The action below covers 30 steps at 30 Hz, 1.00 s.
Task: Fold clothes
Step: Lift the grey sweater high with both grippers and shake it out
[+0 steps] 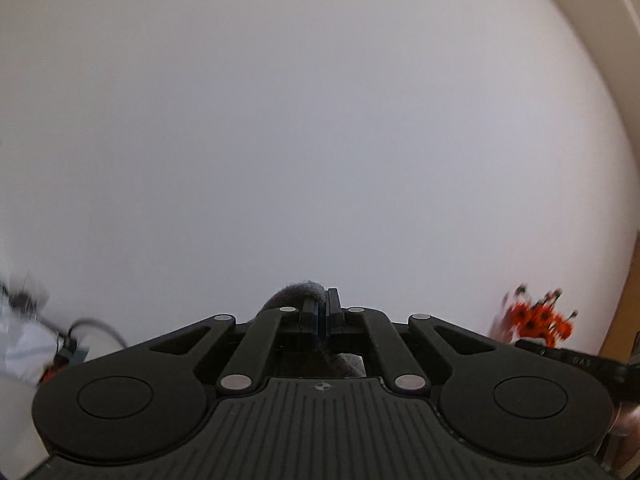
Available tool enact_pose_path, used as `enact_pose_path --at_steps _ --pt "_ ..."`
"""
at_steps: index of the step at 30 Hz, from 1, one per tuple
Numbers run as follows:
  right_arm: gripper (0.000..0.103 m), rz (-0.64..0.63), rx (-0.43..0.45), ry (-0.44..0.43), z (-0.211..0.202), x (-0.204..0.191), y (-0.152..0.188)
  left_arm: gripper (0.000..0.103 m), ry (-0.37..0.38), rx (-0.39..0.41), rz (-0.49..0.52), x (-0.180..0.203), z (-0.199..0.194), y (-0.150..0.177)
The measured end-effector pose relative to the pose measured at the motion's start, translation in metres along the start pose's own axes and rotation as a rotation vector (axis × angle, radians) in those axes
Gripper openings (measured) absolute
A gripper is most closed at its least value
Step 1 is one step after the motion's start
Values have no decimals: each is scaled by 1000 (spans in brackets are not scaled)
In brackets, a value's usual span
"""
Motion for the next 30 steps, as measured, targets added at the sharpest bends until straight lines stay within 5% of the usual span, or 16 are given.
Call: enact_pose_path --at_steps 6,15,23,30 --pt "8 -5 75 -52 -26 -7 -29 3 6 76 103 21 -17 -28" --pt "8 -83 57 -63 -5 -6 -14 3 -131 -85 118 -27 32 36" --pt "8 -114 -88 5 71 16 55 3 -280 -233 94 -85 74 96" --pt "8 -220 -425 29 139 35 191 3 -288 -522 135 -99 60 205"
Point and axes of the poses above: each gripper's, at about its wrist camera, not at the fingertips, and z roughly the way its jaws point, x to its right, y to its underside, the point moved 10 cm from there along z, roughly the way its jaws point, and after that the axes turned 2 degrees about -z, right-handed, at the moved point
